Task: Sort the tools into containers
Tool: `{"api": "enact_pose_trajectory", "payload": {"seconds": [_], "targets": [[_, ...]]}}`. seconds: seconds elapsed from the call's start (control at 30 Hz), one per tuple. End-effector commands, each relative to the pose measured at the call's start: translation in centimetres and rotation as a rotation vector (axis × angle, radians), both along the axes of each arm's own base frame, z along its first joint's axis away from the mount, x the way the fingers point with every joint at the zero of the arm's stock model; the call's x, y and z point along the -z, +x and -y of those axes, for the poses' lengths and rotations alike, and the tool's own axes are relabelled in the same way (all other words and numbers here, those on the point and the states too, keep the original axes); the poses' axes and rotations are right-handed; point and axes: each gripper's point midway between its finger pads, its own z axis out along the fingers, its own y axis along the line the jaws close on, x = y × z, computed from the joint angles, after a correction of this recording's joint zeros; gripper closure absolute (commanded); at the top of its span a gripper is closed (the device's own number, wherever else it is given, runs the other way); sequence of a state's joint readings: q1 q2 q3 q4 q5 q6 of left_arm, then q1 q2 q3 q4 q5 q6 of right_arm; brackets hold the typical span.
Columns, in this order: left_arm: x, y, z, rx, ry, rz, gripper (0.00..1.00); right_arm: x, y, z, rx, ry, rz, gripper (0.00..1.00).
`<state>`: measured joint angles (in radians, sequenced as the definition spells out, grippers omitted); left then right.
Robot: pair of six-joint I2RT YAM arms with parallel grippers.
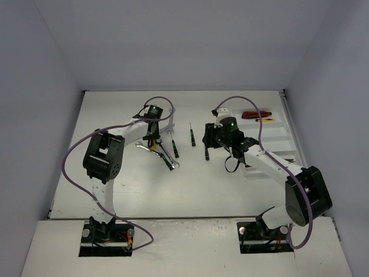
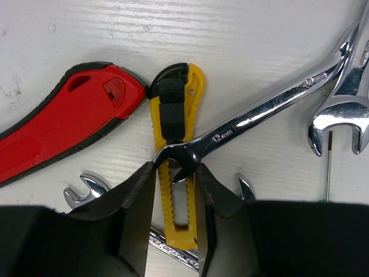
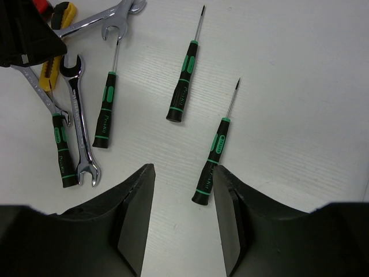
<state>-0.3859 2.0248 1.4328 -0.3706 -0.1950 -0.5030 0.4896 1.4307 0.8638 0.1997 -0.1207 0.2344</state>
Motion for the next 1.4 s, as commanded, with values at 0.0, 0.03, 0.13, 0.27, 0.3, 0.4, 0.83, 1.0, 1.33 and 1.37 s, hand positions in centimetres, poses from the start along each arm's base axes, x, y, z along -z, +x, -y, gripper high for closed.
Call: {"api": "enact_pose_trajectory", "payload": {"seconds": [0.0,0.03,0.13,0.27,0.3,0.4,0.83,1.0,1.33,1.37], "targets": [[-3.5,-0.4,-0.9,-0.025,0.002,0.044,0.98,-2.6,1.3,-0.3,0.012,0.049,0.088,0.58],[-4.2,-0.5,-1.0,-0.022,0.005,0.055,1.00,-2.6,1.2,-0.2,0.013,0.048,0.088,0.58],[-6.3,-0.6,-1.4,-0.017,0.021,0.087,1.00,-2.8,1.3,-0.1,0.017,0.050,0.094,0.58],[-7.4,-1.1,-1.8,-0.009,0.048,0.102,1.00,-3.0,1.3,0.0,0.023,0.048,0.100,0.58],[-7.3,-1.1,-1.8,-0.007,0.048,0.100,1.00,-3.0,1.3,0.1,0.025,0.048,0.101,0.58],[-5.9,-0.8,-1.0,0.026,0.040,0.069,1.00,-2.9,1.4,0.1,0.027,0.047,0.099,0.58],[-7.4,0.1,5.0,0.120,-0.008,0.119,0.83,-2.4,1.5,0.4,0.035,0.040,0.088,0.58],[-8.5,-0.1,2.2,0.060,0.086,0.145,0.60,-1.9,1.6,0.1,0.025,0.044,0.074,0.58],[-6.2,0.8,0.7,0.056,0.070,0.080,0.48,-1.7,1.7,0.1,0.025,0.042,0.069,0.58],[-5.7,0.8,0.8,0.061,0.059,0.067,0.48,-1.7,1.7,0.0,0.025,0.042,0.070,0.58]]}}
